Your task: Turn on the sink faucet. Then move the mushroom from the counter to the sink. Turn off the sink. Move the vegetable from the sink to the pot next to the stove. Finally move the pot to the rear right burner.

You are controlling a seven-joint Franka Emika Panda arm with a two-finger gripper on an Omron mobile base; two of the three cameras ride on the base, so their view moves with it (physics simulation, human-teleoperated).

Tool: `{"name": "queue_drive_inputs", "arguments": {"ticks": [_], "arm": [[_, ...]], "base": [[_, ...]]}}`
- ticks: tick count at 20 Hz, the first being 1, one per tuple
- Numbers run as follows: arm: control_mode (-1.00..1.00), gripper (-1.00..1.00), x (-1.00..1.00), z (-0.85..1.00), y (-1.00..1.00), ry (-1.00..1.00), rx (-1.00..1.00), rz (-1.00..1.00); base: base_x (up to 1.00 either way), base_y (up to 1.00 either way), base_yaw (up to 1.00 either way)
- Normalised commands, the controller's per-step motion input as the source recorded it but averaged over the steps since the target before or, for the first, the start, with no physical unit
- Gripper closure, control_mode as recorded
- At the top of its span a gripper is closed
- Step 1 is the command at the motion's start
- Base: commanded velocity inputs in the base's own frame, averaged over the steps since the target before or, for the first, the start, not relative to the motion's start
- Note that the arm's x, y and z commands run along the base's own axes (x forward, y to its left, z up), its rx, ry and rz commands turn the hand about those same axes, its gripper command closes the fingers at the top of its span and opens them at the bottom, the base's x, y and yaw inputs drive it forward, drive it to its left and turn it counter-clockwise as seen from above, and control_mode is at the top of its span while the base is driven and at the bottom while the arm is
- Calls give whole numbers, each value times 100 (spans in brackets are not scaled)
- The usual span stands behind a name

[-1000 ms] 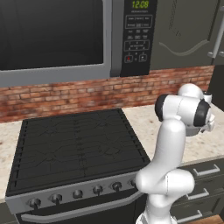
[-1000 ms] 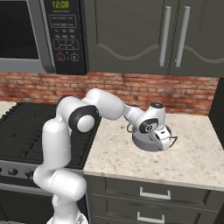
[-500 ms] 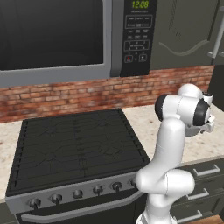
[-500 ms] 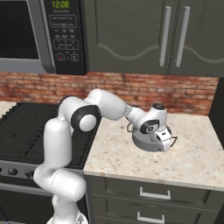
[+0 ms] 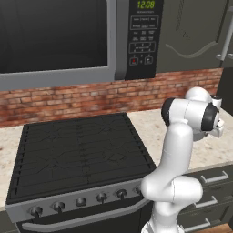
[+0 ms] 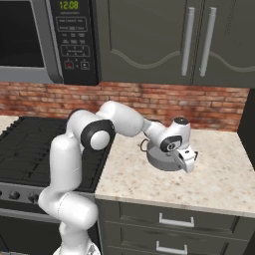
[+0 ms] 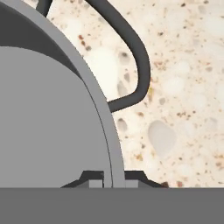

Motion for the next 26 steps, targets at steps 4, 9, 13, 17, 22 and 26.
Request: {"name": "queue_drive_inputs", "arguments": {"ticks": [4, 9, 13, 17, 22, 26], "arm": [[-100, 100, -10, 6, 0, -3, 0, 0], [-100, 100, -17, 33, 14, -5, 0, 0], [-100, 100, -16, 36, 32, -6, 0, 0], [-100, 100, -6, 29, 48, -4, 0, 0], [-100, 100, 0, 22, 64, -1, 0, 1], [-100, 100, 0, 21, 75, 0, 0, 6]], "base": [[0, 0, 0], [0, 0, 0], [0, 0, 0], [0, 0, 0], [0, 0, 0], [0, 0, 0]]}}
